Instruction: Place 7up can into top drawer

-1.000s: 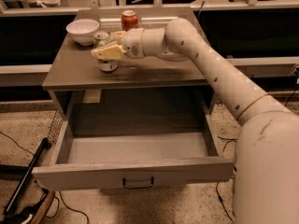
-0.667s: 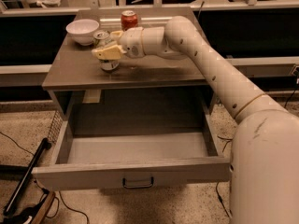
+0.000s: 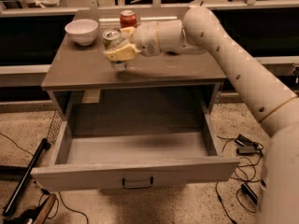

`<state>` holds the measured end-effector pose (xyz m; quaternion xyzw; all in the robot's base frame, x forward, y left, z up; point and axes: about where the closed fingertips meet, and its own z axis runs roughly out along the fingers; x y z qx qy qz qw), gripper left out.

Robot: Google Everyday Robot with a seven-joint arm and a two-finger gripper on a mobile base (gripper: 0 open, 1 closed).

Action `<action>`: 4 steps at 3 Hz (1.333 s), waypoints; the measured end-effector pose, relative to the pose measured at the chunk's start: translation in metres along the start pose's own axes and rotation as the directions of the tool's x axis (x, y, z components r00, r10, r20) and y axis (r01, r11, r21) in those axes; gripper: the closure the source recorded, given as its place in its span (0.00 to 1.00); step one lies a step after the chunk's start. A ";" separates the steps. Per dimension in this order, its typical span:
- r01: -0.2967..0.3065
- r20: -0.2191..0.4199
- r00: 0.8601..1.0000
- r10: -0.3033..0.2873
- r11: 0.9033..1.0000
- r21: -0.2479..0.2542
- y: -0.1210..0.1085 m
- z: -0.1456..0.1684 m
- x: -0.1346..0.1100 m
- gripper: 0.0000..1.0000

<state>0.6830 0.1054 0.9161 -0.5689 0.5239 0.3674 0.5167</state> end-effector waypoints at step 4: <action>-0.234 0.018 0.972 0.234 0.972 -0.028 0.116 -0.063 0.040 1.00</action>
Offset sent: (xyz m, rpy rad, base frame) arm -0.1647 -0.0923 -0.0983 0.0757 0.4035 -0.0358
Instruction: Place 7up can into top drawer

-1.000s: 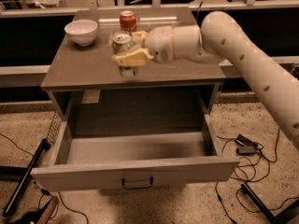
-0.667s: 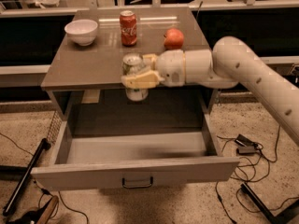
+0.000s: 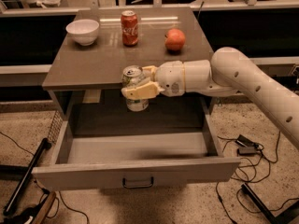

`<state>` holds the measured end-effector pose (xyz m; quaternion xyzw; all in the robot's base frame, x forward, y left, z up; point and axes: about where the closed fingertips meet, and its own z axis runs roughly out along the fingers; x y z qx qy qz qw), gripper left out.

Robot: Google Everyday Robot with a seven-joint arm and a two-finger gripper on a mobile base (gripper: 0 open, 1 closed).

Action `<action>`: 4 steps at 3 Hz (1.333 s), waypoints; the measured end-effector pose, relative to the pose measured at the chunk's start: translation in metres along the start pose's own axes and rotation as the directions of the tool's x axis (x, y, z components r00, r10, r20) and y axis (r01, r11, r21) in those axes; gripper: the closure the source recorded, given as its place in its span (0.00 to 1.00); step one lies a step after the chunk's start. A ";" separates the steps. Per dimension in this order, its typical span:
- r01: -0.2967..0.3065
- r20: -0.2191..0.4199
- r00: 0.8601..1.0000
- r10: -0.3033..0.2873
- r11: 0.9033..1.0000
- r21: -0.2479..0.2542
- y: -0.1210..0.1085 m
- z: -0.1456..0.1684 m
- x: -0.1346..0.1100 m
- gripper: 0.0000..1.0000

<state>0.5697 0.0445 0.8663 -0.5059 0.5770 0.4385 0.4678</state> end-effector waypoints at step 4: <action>0.086 0.058 0.995 -0.079 0.990 -0.112 -0.005 0.035 0.148 0.83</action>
Offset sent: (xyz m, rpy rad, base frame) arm 0.0039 -0.0028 -0.1890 0.0966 -0.0805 0.1428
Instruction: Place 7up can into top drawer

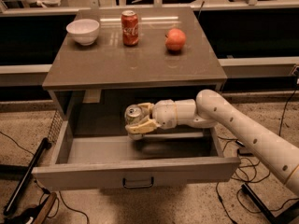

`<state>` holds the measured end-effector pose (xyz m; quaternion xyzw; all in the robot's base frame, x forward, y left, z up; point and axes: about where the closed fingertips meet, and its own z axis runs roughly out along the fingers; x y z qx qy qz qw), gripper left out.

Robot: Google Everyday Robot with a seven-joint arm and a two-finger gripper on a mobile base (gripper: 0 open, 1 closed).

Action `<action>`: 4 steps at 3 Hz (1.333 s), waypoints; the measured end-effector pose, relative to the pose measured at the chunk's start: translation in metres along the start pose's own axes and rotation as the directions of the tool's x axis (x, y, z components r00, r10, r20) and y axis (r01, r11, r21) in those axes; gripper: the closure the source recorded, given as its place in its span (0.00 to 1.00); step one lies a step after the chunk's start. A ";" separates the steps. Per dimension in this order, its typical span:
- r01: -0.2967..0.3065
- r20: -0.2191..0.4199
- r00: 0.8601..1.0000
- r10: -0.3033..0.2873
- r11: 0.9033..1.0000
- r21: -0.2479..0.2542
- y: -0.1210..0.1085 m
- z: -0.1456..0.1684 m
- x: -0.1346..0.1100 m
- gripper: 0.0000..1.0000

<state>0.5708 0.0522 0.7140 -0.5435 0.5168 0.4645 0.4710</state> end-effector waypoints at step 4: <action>-0.018 -0.116 0.993 0.018 1.000 0.006 0.013 0.013 0.026 0.00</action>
Offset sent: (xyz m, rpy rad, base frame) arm -0.0147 0.0049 -0.0419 -0.1922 0.0168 -0.0238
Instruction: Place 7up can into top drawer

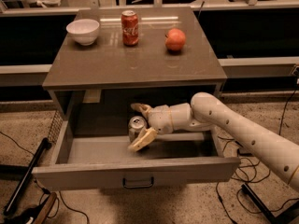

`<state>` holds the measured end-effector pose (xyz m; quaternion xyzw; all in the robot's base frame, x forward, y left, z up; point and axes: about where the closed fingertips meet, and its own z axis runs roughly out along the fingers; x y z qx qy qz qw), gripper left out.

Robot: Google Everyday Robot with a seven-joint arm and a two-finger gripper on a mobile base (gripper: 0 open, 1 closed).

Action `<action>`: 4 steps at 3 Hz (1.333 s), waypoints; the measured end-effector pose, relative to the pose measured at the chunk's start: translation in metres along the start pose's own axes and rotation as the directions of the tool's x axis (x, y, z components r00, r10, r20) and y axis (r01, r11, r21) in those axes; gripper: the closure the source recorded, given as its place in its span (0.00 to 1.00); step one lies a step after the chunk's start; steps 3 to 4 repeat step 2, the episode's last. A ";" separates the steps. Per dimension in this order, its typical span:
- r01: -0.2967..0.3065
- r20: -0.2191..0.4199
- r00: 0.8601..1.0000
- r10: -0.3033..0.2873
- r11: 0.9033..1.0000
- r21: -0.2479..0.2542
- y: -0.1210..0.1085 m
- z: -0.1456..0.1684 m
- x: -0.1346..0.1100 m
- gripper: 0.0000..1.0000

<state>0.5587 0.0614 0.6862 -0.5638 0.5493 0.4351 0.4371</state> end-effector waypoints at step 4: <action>-0.028 -0.002 1.000 0.028 0.998 0.057 0.001 -0.029 -0.015 0.00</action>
Offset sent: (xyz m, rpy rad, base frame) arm -0.0015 -0.0737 0.0575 -0.0085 0.0338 -0.1774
